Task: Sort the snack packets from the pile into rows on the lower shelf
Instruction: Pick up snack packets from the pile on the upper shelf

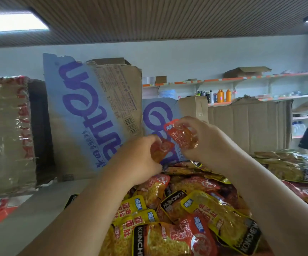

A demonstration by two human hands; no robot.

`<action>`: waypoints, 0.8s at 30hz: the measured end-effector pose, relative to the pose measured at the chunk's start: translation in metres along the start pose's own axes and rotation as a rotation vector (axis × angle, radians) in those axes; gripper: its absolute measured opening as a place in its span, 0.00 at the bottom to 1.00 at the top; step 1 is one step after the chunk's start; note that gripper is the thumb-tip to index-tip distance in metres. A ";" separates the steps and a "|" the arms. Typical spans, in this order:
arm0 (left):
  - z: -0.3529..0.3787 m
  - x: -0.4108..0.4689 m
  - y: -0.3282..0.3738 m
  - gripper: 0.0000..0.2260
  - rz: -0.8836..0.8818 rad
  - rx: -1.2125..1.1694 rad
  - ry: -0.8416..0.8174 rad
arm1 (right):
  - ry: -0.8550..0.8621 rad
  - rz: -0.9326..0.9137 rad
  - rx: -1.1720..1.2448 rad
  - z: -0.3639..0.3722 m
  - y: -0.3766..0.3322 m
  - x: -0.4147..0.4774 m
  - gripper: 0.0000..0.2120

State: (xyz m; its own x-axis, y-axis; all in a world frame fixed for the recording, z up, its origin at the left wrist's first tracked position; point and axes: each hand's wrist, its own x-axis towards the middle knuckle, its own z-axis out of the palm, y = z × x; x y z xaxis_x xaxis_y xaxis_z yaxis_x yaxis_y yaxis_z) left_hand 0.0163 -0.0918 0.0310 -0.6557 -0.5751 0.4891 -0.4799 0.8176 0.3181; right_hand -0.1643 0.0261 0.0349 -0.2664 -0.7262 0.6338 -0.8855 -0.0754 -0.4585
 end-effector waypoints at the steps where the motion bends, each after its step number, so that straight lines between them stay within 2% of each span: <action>1: -0.002 0.000 0.002 0.26 0.031 0.001 0.078 | 0.066 0.004 0.026 -0.002 0.000 0.001 0.31; 6: -0.014 -0.006 0.016 0.18 0.157 0.031 0.407 | 0.256 -0.047 0.192 -0.012 -0.006 0.001 0.27; 10: -0.027 -0.009 0.029 0.17 0.248 0.090 0.553 | 0.352 -0.106 0.252 -0.019 -0.011 -0.001 0.23; 15: -0.057 -0.023 0.045 0.18 0.268 0.156 0.633 | 0.405 -0.172 0.234 -0.035 -0.018 -0.005 0.21; 20: -0.082 -0.056 0.047 0.19 0.241 0.239 0.684 | 0.510 -0.261 0.312 -0.048 -0.045 -0.011 0.22; 24: -0.103 -0.089 0.039 0.20 0.219 0.249 0.698 | 0.443 -0.333 0.384 -0.038 -0.082 -0.019 0.23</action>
State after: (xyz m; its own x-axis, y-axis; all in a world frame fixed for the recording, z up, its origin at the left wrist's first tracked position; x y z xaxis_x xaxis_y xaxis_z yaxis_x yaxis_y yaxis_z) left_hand 0.1162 -0.0056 0.0838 -0.2713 -0.1840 0.9447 -0.5527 0.8334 0.0035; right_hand -0.1015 0.0720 0.0845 -0.2063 -0.2791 0.9379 -0.7712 -0.5435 -0.3314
